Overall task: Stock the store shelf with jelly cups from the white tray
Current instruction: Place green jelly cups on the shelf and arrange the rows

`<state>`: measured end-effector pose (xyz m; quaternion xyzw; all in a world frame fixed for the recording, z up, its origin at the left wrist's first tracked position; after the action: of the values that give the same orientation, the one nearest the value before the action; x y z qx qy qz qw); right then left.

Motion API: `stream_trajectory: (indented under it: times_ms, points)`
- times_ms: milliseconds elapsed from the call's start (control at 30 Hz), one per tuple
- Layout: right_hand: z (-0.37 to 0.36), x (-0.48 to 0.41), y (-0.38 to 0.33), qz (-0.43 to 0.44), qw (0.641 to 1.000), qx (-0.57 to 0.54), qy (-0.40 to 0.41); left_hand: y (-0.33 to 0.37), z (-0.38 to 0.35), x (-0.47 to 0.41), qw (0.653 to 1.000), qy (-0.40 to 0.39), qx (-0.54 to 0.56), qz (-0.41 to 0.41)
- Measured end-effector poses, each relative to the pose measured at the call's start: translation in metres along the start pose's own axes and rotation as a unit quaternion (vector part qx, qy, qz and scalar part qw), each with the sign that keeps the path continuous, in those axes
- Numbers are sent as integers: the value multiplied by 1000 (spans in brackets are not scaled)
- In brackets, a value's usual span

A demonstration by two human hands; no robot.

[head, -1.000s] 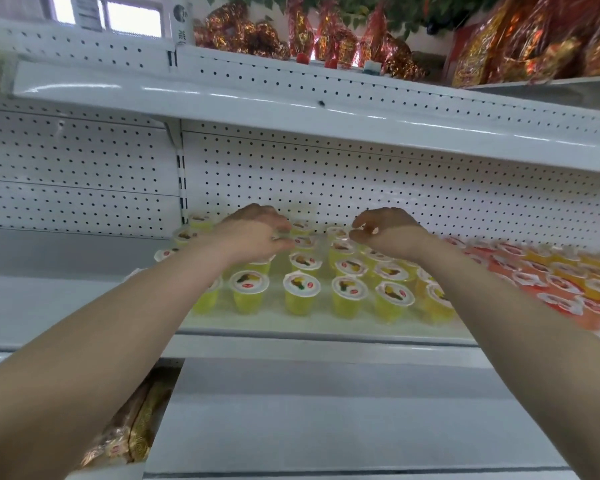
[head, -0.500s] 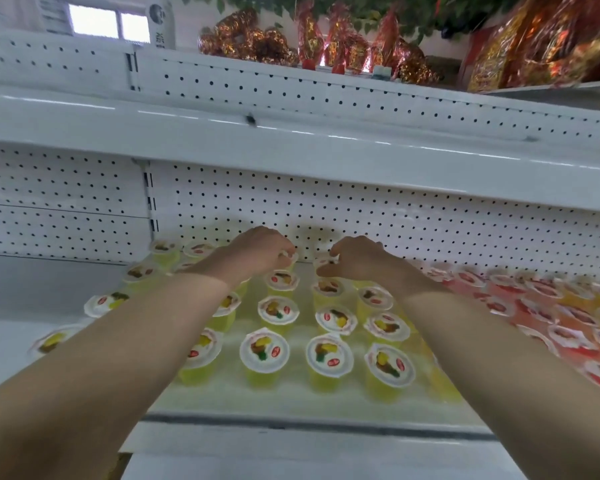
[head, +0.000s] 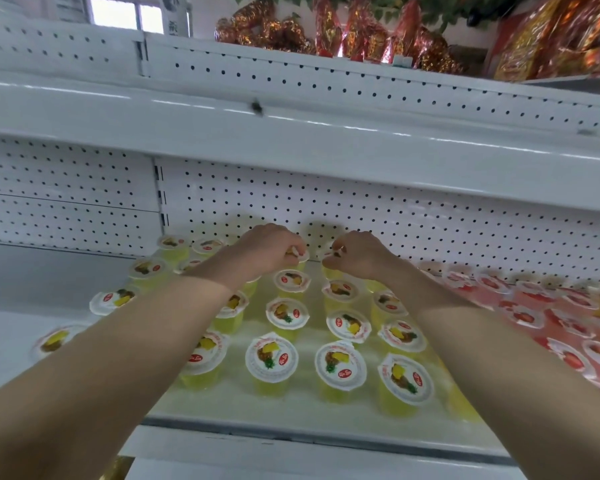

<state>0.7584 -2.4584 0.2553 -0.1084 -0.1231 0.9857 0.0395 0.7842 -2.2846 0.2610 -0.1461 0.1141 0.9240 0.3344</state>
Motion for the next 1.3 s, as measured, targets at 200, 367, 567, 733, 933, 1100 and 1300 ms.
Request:
stream_trajectory:
  times_ms: [200, 367, 567, 733, 933, 1100, 1300]
  points:
    - [-1, 10, -1, -2, 999, 29, -17, 5, 7, 13, 1000, 0, 7, -5]
    - [13, 29, -4, 1, 1000, 29, 11, 9, 18, 25, 999, 22, 30, -24]
    - [26, 65, -9, 21, 999, -2, -29, 16, 31, 45, 996, 4, 88, -34]
    - [16, 68, -12, 20, 998, 53, -39, 18, 22, 55, 996, -30, 77, -18]
    - [7, 65, -12, -7, 999, 41, 10, 18, 19, 55, 997, -21, 73, 4]
    - [10, 70, -5, -16, 999, 32, 3, 19, 14, 53, 998, -17, 60, 17]
    - [27, 89, -13, -21, 999, 14, 20, 24, 20, 60, 998, -6, 65, 26]
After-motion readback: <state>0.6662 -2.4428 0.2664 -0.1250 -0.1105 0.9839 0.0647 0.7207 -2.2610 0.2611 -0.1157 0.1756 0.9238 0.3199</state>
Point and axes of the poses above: each hand's wrist, its own x-axis away from the middle knuckle, its own z-axis out of the back of the hand, y = z × x, the point moved 5 cm from there along -x, towards the middle knuckle, and after that the axes turned 7 degrees about y, right-handed, at the moved point
